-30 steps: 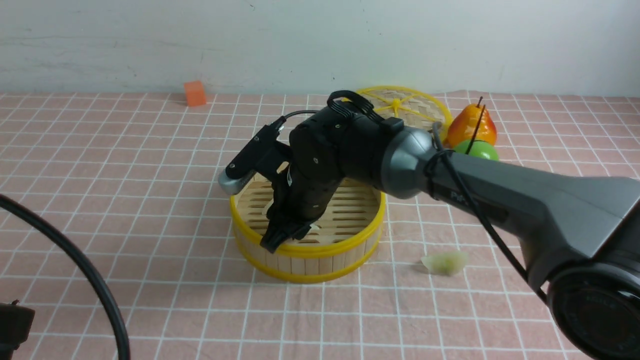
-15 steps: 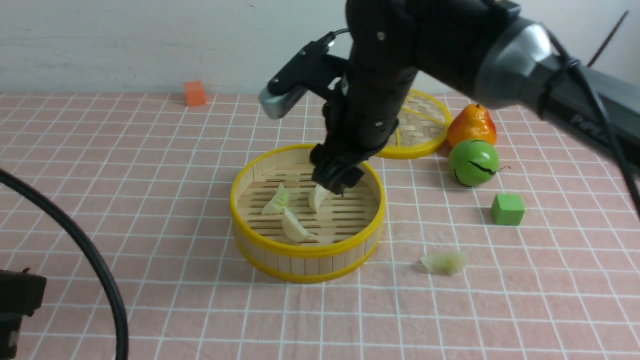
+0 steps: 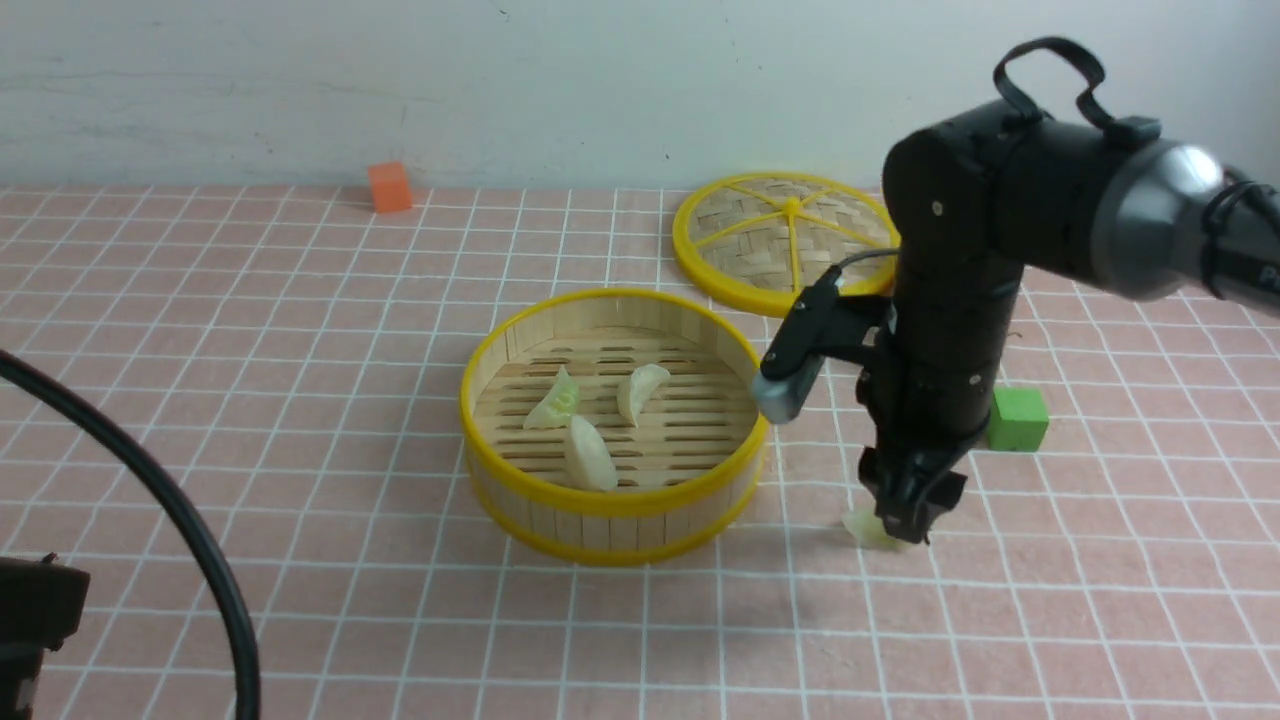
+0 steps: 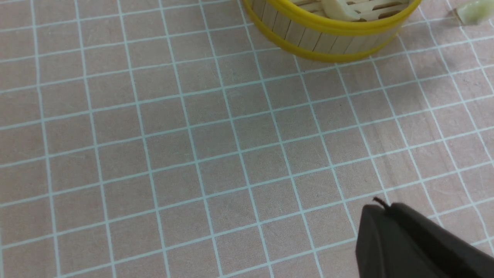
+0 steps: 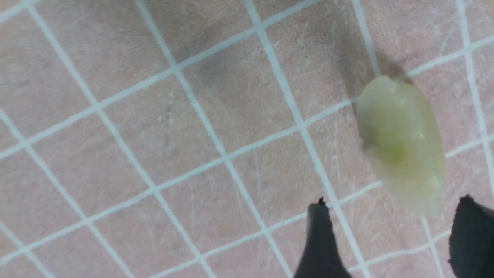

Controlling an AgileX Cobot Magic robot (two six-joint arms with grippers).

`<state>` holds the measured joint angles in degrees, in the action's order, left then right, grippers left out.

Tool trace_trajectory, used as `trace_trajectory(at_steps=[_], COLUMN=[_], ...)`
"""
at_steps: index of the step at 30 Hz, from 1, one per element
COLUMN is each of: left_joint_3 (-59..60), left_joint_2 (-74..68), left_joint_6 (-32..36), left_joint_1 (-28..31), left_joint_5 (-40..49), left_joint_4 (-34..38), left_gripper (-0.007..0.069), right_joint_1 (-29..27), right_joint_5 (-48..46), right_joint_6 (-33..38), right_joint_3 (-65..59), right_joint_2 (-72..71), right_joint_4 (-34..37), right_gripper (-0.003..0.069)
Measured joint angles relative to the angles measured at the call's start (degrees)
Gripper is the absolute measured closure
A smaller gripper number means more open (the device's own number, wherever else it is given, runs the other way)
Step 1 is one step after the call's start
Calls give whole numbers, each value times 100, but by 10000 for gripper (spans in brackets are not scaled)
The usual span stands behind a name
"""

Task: Put the dumplings into the steamer on the table with the pink tablecloth.
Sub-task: 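Reach for and grasp a dumpling lying on the table beside the steamer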

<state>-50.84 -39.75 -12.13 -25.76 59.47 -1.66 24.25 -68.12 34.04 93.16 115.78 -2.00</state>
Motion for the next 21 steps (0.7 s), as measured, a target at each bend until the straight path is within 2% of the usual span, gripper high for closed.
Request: trace_trajectory(at_steps=[10, 13, 18, 21], left_joint_3=[0, 0, 0, 0], left_joint_2=[0, 0, 0, 0], left_joint_6=[0, 0, 0, 0], left_joint_1=[0, 0, 0, 0], left_joint_5=[0, 0, 0, 0], left_joint_4=[0, 0, 0, 0], left_gripper=[621, 620, 611, 608], right_joint_1=[-12, -12, -12, -12], right_joint_5=[958, 1027, 933, 924], right_joint_6=[22, 22, -119, -280], right_joint_3=[-33, -33, -21, -21], right_joint_2=[612, 683, 713, 713], right_joint_4=[-100, -136, -87, -74], right_gripper=[233, 270, 408, 410])
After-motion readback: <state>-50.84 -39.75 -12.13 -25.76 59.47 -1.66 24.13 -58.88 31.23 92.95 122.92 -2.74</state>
